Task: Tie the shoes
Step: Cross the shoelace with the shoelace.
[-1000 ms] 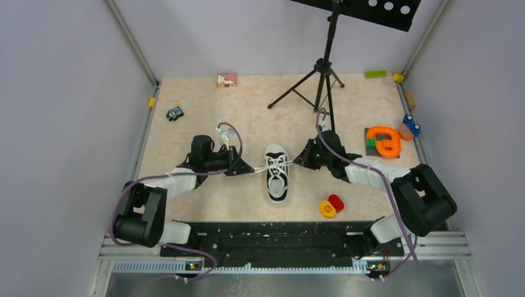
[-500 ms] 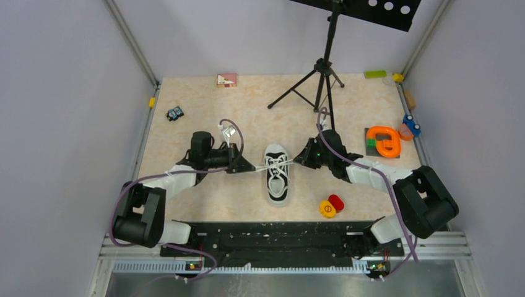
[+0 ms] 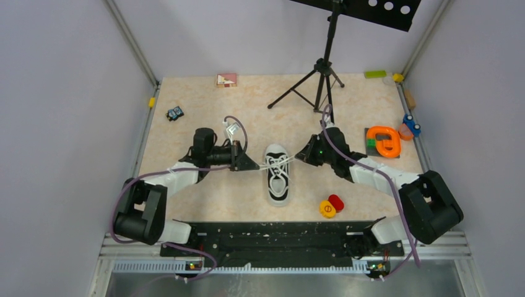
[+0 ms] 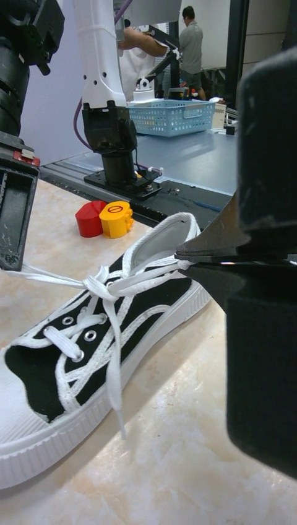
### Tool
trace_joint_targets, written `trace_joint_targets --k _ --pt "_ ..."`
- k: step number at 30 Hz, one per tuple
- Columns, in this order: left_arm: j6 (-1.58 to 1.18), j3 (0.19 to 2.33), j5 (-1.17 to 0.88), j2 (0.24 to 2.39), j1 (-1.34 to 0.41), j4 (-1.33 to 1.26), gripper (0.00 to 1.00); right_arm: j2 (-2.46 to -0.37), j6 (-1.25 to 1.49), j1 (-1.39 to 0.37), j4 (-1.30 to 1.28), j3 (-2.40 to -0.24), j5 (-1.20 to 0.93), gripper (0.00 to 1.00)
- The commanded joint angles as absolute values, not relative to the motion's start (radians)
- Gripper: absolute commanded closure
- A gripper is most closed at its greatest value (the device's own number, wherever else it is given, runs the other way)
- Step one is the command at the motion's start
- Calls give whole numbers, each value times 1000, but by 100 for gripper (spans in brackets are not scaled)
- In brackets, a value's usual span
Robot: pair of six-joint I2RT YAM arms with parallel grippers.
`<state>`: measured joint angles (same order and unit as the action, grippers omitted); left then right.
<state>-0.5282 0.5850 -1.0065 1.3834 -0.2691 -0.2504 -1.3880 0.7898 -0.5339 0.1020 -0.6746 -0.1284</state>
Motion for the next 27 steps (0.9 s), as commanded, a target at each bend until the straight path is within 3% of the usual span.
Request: trace_joint_targets --k 1,27 --pt "-531 660 -1034 1409 -254 -269 100 -1375 800 -507 121 -673 -104 100" --pt "-542 503 -931 1379 -222 -175 100 -1460 797 -483 184 -593 -120 100"
